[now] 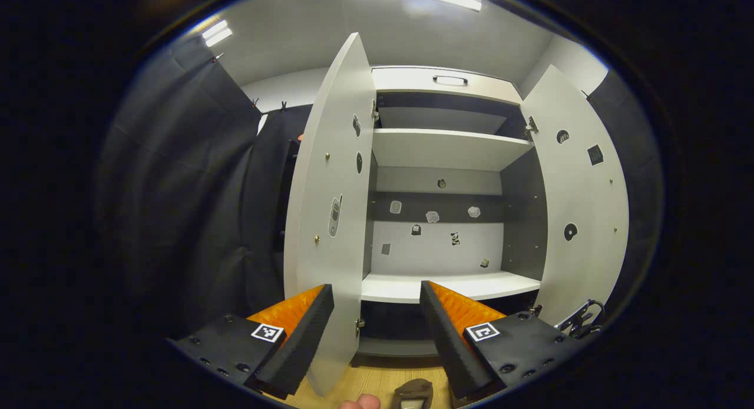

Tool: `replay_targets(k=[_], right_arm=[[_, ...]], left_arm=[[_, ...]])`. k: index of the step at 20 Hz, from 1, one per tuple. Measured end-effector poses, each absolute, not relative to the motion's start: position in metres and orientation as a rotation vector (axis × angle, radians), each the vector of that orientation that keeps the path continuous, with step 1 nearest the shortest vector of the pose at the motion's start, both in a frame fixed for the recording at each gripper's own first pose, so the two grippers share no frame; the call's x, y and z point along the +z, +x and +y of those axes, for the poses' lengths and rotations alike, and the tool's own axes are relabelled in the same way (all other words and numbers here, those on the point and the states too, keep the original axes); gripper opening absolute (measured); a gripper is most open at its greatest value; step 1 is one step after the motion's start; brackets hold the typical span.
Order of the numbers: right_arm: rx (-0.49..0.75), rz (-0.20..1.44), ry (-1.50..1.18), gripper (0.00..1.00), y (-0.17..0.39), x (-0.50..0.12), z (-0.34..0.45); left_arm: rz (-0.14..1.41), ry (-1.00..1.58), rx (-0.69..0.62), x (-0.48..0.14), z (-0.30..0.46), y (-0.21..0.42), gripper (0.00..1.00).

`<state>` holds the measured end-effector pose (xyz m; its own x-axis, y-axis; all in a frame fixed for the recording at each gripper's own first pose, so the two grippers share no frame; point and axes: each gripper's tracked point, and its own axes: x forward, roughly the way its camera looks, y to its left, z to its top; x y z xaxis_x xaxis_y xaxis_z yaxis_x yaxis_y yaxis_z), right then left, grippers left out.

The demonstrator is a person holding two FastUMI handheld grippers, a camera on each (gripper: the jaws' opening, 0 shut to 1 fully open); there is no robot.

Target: Grab one shoe with the right hand and put it into the shoe cabinet, grab the other shoe with the left hand and put it into the shoe cabinet; then close the right door with the right hand and the left door with the left hand.

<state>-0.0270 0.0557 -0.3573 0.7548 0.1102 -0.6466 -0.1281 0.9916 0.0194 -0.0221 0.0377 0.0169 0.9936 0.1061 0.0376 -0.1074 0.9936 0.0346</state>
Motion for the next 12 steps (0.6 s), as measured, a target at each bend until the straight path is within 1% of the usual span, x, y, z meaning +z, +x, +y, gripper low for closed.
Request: replay_targets(k=[2, 3, 4, 5, 6, 7, 8, 9, 10, 12], right_arm=[[0.125, 0.748, -0.036, 0.85, -0.030, -0.375, 0.052], [0.122, 0.778, -0.051, 0.83, -0.028, -0.384, 0.048], [0.140, 0.826, -0.048, 0.83, -0.032, -0.392, 0.047], [0.166, 0.866, -0.023, 0.83, -0.036, -0.398, 0.053], [0.186, 0.887, -0.013, 0.82, -0.036, -0.407, 0.059], [0.198, 0.896, -0.023, 0.77, -0.035, -0.412, 0.062], [0.207, 0.897, -0.030, 0.75, -0.031, -0.416, 0.065], [0.198, 0.882, -0.040, 0.74, -0.025, -0.417, 0.067], [0.187, 0.873, -0.065, 0.74, -0.018, -0.423, 0.064], [0.176, 0.898, -0.092, 0.72, -0.009, -0.439, 0.061]], left_arm=[[-0.037, 0.031, 0.119, 0.017, 0.042, -0.024, 0.96], [-0.036, 0.031, 0.124, 0.017, 0.044, -0.025, 0.99], [-0.038, 0.032, 0.130, 0.018, 0.047, -0.027, 0.96], [-0.041, 0.036, 0.139, 0.019, 0.050, -0.029, 0.99], [-0.042, 0.040, 0.147, 0.019, 0.053, -0.030, 0.96], [-0.042, 0.042, 0.155, 0.020, 0.055, -0.033, 0.96], [-0.042, 0.043, 0.160, 0.019, 0.057, -0.033, 0.96], [-0.042, 0.042, 0.166, 0.020, 0.059, -0.034, 0.94], [-0.043, 0.042, 0.170, 0.021, 0.060, -0.035, 0.96], [-0.039, 0.044, 0.174, 0.020, 0.060, -0.037, 0.96]])
